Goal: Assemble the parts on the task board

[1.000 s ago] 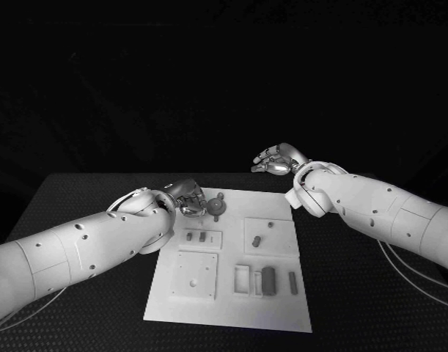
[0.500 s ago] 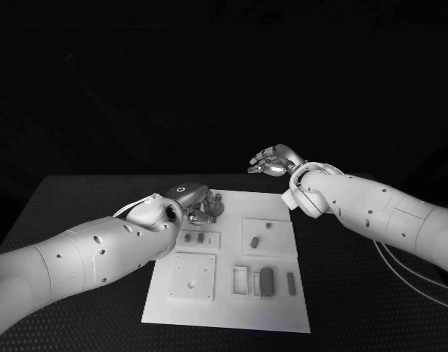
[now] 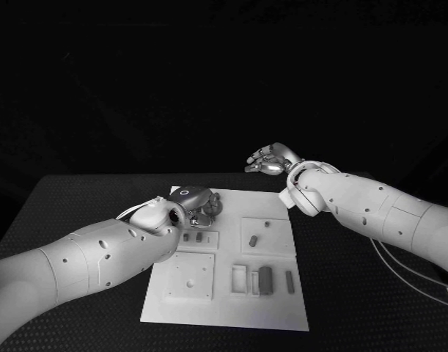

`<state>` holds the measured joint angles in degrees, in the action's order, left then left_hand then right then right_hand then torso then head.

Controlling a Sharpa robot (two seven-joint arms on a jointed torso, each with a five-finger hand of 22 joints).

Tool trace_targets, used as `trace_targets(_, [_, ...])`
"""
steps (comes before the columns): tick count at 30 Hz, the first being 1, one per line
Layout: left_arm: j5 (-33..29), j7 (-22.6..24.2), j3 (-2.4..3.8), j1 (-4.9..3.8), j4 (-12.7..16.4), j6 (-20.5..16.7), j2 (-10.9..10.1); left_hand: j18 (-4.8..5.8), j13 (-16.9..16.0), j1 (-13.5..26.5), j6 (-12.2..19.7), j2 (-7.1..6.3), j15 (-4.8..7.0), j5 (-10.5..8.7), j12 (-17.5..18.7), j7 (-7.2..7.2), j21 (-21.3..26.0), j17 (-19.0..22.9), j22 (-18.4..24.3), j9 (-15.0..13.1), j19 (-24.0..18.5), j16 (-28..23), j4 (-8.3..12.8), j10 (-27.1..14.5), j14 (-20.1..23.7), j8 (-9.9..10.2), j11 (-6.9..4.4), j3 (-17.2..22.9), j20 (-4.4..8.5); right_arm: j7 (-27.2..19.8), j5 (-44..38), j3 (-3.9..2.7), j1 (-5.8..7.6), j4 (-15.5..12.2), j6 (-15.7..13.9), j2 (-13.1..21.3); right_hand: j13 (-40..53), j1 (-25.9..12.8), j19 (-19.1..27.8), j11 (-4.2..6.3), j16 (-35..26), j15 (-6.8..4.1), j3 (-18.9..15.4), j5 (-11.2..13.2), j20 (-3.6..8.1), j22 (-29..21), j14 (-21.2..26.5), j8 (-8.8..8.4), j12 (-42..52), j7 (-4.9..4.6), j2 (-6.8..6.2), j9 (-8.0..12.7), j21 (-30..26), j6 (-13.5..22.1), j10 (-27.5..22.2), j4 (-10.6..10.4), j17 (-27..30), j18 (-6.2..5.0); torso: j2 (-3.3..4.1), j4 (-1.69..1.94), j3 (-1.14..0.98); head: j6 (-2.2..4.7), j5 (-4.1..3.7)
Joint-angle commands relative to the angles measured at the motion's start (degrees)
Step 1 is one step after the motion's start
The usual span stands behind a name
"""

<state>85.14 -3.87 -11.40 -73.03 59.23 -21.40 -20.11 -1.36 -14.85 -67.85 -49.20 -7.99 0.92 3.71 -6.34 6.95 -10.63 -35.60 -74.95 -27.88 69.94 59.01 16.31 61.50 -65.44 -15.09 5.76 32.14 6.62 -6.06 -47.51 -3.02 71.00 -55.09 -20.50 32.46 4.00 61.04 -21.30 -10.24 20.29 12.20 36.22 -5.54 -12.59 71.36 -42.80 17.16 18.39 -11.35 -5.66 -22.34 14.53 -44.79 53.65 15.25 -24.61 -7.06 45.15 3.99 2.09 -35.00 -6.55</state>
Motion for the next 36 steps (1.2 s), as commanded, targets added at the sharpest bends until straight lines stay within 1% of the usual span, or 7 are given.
trace_targets(1, [0.84,0.69,0.04,0.04,-0.06,0.77,0.28,-2.72,0.31,-0.64,0.25,0.25,0.07,0.31,0.48,0.13,-0.92,-0.38,-1.53,0.18,1.01,1.55,0.0,-0.03,-0.81,0.14,-0.3,-0.44,0.15,-0.64,-0.03,-0.02,-0.01,-0.09,0.58,-0.07,-0.07,-0.38,-0.31,-0.2,-0.2,0.08,-0.02,0.08,-0.1,0.08,0.33,0.36,-0.24,-0.95,-0.16,0.1,-0.34,0.33,0.0,-0.16,-0.05,0.83,-0.04,0.03,0.02,-0.01,-0.07])
trace_targets(9, [2.06,-0.41,0.04,0.25,-0.83,3.67,0.56,-3.51,0.83,-0.9,-1.21,0.96,0.43,0.6,0.91,0.63,-4.16,-0.79,-1.62,0.45,2.78,5.42,0.04,1.05,-2.15,-0.42,-0.65,-0.37,0.54,-0.65,-0.02,-0.02,-0.01,-0.1,0.6,-0.08,-0.07,-0.37,-0.32,-0.2,-0.21,0.08,-0.02,0.08,-0.1,0.11,0.33,0.38,-0.24,-0.95,-0.15,0.11,-0.37,0.33,0.0,-0.15,-0.06,0.83,-0.05,0.05,0.02,-0.07,-0.18])
trace_targets(14, [2.62,-0.75,0.04,0.66,-1.9,5.06,1.03,-3.94,1.04,-1.06,-2.06,1.41,0.39,0.71,1.1,0.8,-5.97,-0.61,-1.64,0.61,3.03,6.9,0.08,1.52,-2.5,-0.71,-0.58,-0.21,0.52,-0.66,-0.02,-0.02,-0.01,-0.18,0.61,-0.08,-0.06,-0.37,-0.33,-0.2,-0.21,0.09,-0.02,0.08,-0.1,0.13,0.33,0.38,-0.24,-0.95,-0.15,0.12,-0.39,0.33,0.0,-0.15,-0.07,0.83,0.0,0.01,0.0,-0.1,-0.24])
trace_targets(20, [2.61,-0.26,0.04,1.12,-2.43,5.01,1.38,-4.09,1.25,-1.17,-2.04,1.66,0.32,0.74,1.43,0.72,-6.9,-0.29,-1.62,0.84,2.75,7.48,0.07,1.4,-2.4,-0.57,-0.51,0.04,0.44,-0.65,-0.01,-0.02,-0.01,-0.21,0.63,-0.1,-0.06,-0.37,-0.34,-0.2,-0.22,0.09,-0.02,0.09,-0.1,0.15,0.33,0.4,-0.23,-0.95,-0.14,0.12,-0.41,0.32,0.01,-0.15,-0.08,0.83,0.01,0.04,0.04,-0.23,-0.5])
trace_targets(27, [2.44,0.54,0.04,1.17,-2.0,4.72,1.32,-4.37,1.44,-1.05,-2.16,2.01,0.42,0.72,1.59,0.4,-8.32,0.17,-1.61,1.06,2.8,8.35,0.03,1.66,-2.77,-0.52,-0.61,0.22,0.49,-0.66,0.0,-0.02,-0.01,-0.25,0.66,-0.19,-0.06,-0.36,-0.35,-0.2,-0.22,0.09,-0.01,0.08,-0.1,0.18,0.33,0.41,-0.23,-0.95,-0.13,0.13,-0.44,0.32,0.01,-0.14,-0.08,0.83,-0.06,0.09,0.0,-0.42,-0.51])
trace_targets(31, [2.35,1.0,0.04,1.18,-1.54,3.58,1.02,-4.43,1.28,-1.0,-2.5,2.11,0.61,0.73,1.15,0.35,-9.11,0.63,-1.57,1.15,2.52,8.71,0.08,2.82,-2.74,-0.64,-0.82,0.36,0.57,-0.66,0.0,-0.02,-0.01,-0.28,0.64,-0.14,-0.06,-0.35,-0.35,-0.2,-0.23,0.09,-0.01,0.08,-0.1,0.19,0.34,0.42,-0.23,-0.95,-0.11,0.14,-0.46,0.32,0.01,-0.14,-0.09,0.83,-0.09,0.11,0.03,-0.43,-0.54])
trace_targets(36, [2.3,1.37,0.02,1.18,-1.19,3.1,0.81,-4.37,0.59,-0.92,-4.35,2.25,0.93,0.73,-0.08,0.67,-10.13,1.25,-1.54,0.93,2.26,9.25,0.05,5.39,-2.81,-1.61,-1.16,0.55,0.81,-0.66,0.01,-0.02,-0.01,-0.3,0.66,-0.1,-0.06,-0.35,-0.36,-0.2,-0.23,0.09,-0.01,0.08,-0.1,0.21,0.34,0.42,-0.23,-0.95,-0.1,0.14,-0.48,0.32,0.01,-0.14,-0.09,0.83,-0.08,0.09,0.01,-0.45,-0.5])
